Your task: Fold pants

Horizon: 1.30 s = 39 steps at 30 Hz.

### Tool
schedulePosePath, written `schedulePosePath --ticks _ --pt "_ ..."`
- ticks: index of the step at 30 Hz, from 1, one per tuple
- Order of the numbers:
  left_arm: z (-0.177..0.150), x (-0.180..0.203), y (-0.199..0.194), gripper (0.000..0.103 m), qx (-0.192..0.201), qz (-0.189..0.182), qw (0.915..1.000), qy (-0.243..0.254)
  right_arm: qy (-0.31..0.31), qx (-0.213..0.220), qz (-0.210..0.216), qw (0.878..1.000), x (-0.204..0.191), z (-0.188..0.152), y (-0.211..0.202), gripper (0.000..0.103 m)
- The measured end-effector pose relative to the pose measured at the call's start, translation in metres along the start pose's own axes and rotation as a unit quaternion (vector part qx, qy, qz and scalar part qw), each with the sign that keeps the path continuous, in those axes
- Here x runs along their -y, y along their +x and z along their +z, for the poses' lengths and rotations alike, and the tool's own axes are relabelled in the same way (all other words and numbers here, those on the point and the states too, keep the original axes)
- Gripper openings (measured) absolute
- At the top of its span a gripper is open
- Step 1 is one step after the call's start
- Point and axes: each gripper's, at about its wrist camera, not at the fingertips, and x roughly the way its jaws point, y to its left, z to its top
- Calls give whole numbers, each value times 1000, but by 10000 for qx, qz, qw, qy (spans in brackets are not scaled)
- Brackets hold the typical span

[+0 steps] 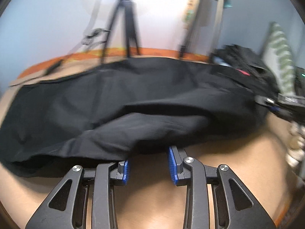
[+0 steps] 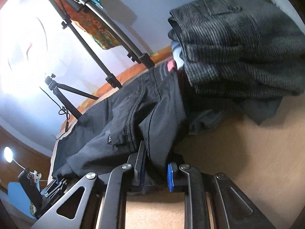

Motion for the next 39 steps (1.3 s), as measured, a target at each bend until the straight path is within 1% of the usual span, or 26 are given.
schedulePosePath --ticks 2,3,4,5,7,9,10,13,16,17,19,26,28,29,31,32,33,34,35,36,38,39 --pt "-4 8 -3 30 -169 -480 9983 269 -194 120 -142 9996 -5 2 -4 15" --pt "-7 12 -6 30 -181 -512 9977 398 -273 172 -197 9993 -8 3 -6 15" --pt "-10 17 -9 30 -151 -354 9973 629 -346 223 -243 9989 -10 4 -8 15" --pt "-13 20 -10 30 -144 -94 9965 820 -375 249 -250 9987 -12 4 -9 15" --pt "-17 20 -8 34 -171 282 9948 966 -402 262 -256 9985 -14 5 -10 15" --pt "-17 11 -3 59 -276 461 9958 740 -432 265 -292 9983 -15 5 -9 15" --pt "-17 6 -3 61 -269 512 9963 640 -448 260 -308 9982 -16 5 -8 15" --pt "-12 -7 -7 62 -124 699 9962 512 -504 253 -321 9979 -17 5 -7 15" --pt "-8 -9 -9 66 58 659 9964 528 -470 236 -285 9982 -16 5 -7 15" --pt "-7 -7 -8 68 92 629 9962 588 -457 226 -276 9983 -16 6 -7 15" --pt "-4 -1 -3 71 122 555 9961 680 -462 215 -269 9983 -16 6 -6 15" --pt "6 14 17 71 134 715 9922 1015 -468 209 -196 9985 -18 8 -6 15" --pt "9 17 22 71 107 710 9917 1068 -474 198 -184 9985 -16 8 -6 15" --pt "10 17 24 70 75 651 9922 1056 -474 192 -175 9985 -16 8 -6 15" --pt "12 17 23 60 67 454 9941 985 -479 183 -172 9985 -15 9 -6 15" --pt "12 15 22 43 19 230 9959 876 -475 180 -172 9986 -15 9 -5 15" --pt "11 14 21 31 -19 67 9968 794 -474 180 -169 9986 -14 9 -5 15" --pt "10 13 18 26 -55 -77 9973 733 -474 180 -172 9986 -14 9 -5 15" --pt "7 12 15 14 -108 -237 9972 701 -478 184 -183 9985 -15 9 -5 15" --pt "5 12 13 7 -148 -320 9970 690 -482 184 -188 9985 -14 10 -5 15" --pt "-4 12 4 7 -182 -527 9960 701 -461 160 -201 9986 -13 11 -5 15" --pt "-7 13 1 4 -198 -605 9955 701 -470 160 -215 9985 -13 11 -4 15"
